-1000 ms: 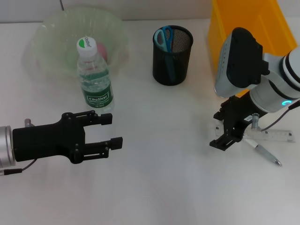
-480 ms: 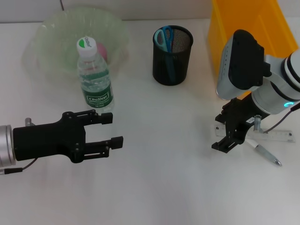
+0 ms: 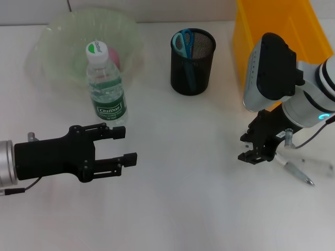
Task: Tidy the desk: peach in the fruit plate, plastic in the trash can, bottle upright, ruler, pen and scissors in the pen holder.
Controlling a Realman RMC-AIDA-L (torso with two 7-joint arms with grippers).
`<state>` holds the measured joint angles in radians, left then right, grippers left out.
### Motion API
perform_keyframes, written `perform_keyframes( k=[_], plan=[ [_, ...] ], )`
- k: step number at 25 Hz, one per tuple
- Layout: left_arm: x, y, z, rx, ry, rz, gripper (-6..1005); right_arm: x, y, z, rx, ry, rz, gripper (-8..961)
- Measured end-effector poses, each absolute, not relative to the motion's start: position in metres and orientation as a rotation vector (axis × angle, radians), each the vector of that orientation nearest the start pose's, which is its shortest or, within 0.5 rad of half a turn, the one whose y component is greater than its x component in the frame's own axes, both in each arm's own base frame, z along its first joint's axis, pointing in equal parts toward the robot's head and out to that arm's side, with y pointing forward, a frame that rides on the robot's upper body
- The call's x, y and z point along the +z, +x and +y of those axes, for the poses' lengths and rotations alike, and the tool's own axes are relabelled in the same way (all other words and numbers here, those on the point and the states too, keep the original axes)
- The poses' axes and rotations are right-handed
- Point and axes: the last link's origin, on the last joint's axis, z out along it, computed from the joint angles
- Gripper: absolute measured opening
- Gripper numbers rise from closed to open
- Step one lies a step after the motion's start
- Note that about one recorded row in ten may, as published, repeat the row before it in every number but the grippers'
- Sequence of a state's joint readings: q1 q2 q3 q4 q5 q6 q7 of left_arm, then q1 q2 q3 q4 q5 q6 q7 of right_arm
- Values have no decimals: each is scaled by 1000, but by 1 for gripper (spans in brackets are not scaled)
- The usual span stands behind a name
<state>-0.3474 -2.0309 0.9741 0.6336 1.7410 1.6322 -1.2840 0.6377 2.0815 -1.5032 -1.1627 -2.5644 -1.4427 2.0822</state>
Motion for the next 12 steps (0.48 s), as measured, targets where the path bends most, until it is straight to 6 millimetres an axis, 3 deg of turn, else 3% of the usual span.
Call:
perform_keyframes(
  k=[12],
  plan=[
    [-7, -283, 275, -813, -2802, -600, 729, -40, 194, 353, -668, -2872, 289, 413]
  ],
)
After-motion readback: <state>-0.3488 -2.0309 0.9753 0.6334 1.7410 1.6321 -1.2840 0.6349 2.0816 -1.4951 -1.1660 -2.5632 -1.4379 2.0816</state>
